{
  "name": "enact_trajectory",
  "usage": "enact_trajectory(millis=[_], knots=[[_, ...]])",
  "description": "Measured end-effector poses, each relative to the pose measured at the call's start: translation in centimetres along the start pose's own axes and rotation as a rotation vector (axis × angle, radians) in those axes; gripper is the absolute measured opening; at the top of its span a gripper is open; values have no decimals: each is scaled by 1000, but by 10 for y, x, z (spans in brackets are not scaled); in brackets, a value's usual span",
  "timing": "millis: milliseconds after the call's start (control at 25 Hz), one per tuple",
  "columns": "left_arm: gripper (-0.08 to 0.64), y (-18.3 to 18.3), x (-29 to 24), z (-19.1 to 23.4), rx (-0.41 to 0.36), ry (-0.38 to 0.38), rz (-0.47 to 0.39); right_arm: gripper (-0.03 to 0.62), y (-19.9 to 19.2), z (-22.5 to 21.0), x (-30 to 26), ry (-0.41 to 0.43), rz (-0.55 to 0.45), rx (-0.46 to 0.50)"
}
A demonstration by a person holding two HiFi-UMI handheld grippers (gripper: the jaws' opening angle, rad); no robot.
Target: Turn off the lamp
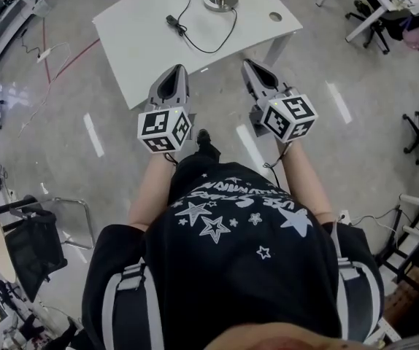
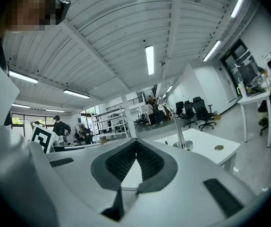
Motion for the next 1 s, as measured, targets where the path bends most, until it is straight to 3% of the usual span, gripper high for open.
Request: enact_trajectory(millis=[400,640,1000], knots=[[12,22,-78,80,49,-27,5,6,30,-32,-96,-68,24,-6],[13,24,-109,128,72,-7,15,6,39,-37,-163,-57,43,-7],[12,19,-132,166,94,0,33,6,37,-33,-226,-25,90,-10]])
Point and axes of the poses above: the fingertips, and each gripper's own axes: x backward along the fingers, z to its left, y out of its top, the point moved 4 cm from there along x, backward along the fingers, and after that the axes turned 5 degrees about z, right-handed, at the moved point
